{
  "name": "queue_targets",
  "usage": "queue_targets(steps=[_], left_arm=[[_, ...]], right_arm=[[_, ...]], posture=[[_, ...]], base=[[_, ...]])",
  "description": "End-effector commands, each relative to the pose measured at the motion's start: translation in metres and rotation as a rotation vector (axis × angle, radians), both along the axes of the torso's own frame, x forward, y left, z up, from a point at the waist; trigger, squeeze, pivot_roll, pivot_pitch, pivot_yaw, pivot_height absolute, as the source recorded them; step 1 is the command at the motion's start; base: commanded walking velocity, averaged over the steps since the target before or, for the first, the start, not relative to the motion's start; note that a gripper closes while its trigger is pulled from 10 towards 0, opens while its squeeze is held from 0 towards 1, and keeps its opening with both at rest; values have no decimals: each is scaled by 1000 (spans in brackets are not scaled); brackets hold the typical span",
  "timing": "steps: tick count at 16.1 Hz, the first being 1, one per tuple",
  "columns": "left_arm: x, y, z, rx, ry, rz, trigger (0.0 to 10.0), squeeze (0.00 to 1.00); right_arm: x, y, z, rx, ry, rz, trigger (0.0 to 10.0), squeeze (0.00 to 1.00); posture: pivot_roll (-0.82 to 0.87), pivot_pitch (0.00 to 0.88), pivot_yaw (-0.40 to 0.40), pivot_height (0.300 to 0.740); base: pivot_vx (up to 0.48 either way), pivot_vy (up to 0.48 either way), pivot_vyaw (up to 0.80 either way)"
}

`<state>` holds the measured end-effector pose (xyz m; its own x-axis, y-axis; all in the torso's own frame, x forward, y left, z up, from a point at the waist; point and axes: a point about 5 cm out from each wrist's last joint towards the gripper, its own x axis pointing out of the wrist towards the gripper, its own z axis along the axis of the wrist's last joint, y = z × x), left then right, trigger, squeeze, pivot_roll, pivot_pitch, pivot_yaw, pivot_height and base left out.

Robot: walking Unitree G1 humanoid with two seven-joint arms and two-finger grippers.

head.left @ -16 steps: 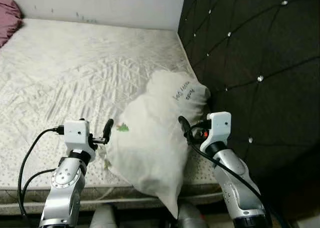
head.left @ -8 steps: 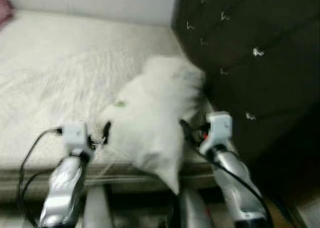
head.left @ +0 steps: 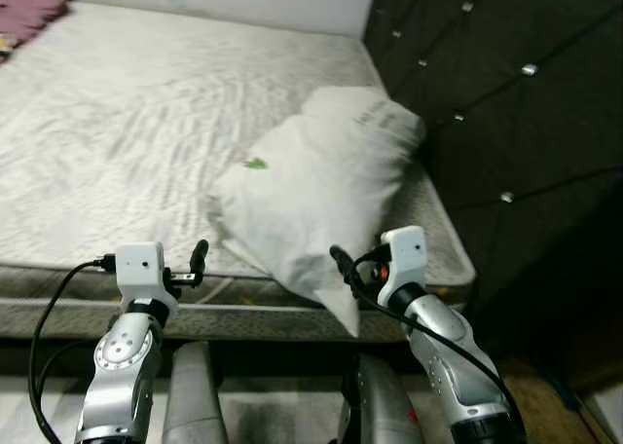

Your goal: Clean up the room

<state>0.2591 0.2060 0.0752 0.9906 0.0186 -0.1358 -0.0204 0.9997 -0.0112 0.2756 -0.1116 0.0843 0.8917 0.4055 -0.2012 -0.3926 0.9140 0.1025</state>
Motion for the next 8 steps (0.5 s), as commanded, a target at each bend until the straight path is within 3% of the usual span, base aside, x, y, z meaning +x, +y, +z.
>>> queue_targets(steps=[1,2,3,4,6,7,8], left_arm=[[0,0,1,14,2,3,10000,0],[-2,3,2,26,3,8,10000,0],[-6,6,3,45,8,15,10000,0],[-10,7,3,45,9,12,10000,0],[-21,9,6,62,-3,7,10000,0],[-25,9,8,53,-13,0,10000,1000],[-28,11,11,63,-17,6,10000,1000]], right_arm=[[3,0,-3,-10,45,27,10000,1000],[6,2,-10,-47,99,29,10000,1000],[13,2,-15,-54,138,-5,10000,729],[18,4,-15,-47,147,-17,10000,0],[28,12,-12,-68,130,-30,10000,0],[31,15,-11,-68,130,-39,10000,0],[36,18,-10,-71,128,-61,10000,0]], posture=[[1,38,-119,556],[15,48,-116,556],[29,56,-113,556],[43,63,-114,556],[72,75,-114,556],[84,80,-114,556],[96,87,-114,556]], base=[[0,0,0],[0,0,0],[0,0,0],[0,0,0],[0,0,0],[0,0,0],[0,0,0]])
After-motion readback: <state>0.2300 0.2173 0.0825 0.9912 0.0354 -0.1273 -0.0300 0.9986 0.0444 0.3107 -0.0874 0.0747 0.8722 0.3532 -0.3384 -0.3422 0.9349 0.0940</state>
